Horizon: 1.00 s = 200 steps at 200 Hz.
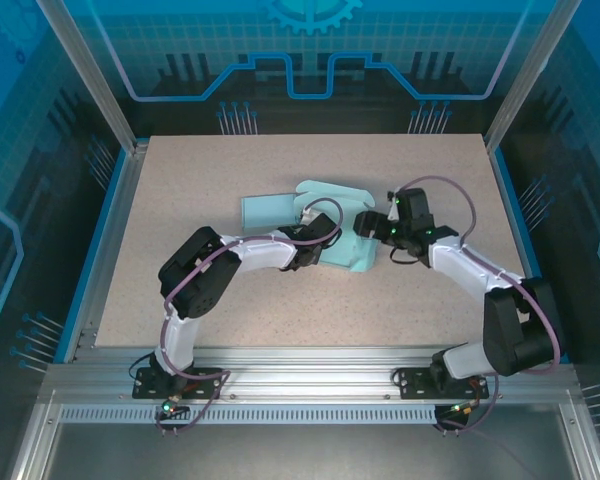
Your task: Fold the paper box
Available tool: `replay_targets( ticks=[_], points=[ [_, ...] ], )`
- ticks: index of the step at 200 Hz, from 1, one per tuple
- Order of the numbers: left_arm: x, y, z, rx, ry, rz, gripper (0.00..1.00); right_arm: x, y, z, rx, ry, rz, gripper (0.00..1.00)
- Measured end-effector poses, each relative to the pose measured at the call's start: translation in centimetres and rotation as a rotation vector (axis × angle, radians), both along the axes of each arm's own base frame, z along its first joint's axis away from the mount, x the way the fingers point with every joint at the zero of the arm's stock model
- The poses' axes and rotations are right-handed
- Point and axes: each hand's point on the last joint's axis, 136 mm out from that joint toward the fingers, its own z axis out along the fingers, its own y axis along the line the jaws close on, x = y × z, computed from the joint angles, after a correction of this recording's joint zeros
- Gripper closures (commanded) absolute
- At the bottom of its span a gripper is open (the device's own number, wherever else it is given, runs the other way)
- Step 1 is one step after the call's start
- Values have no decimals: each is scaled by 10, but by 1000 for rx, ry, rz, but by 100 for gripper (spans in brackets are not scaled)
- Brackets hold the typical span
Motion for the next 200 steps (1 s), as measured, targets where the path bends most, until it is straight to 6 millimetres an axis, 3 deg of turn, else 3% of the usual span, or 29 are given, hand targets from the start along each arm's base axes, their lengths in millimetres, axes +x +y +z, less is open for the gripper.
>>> replay_targets(
  ticks=[33,80,134,200],
  points=[
    [0,0,0,-1,1,1,94,20,-2,7,-52,-16,32,21],
    [0,0,0,-5,1,7,94,29,-10,-31,-158,81,45,38],
    [0,0,0,-8,2,7,94,71,-29,-42,-200,101,-5,41],
    [0,0,0,-8,2,7,94,91,-48,-45,-214,111,-57,40]
  ],
)
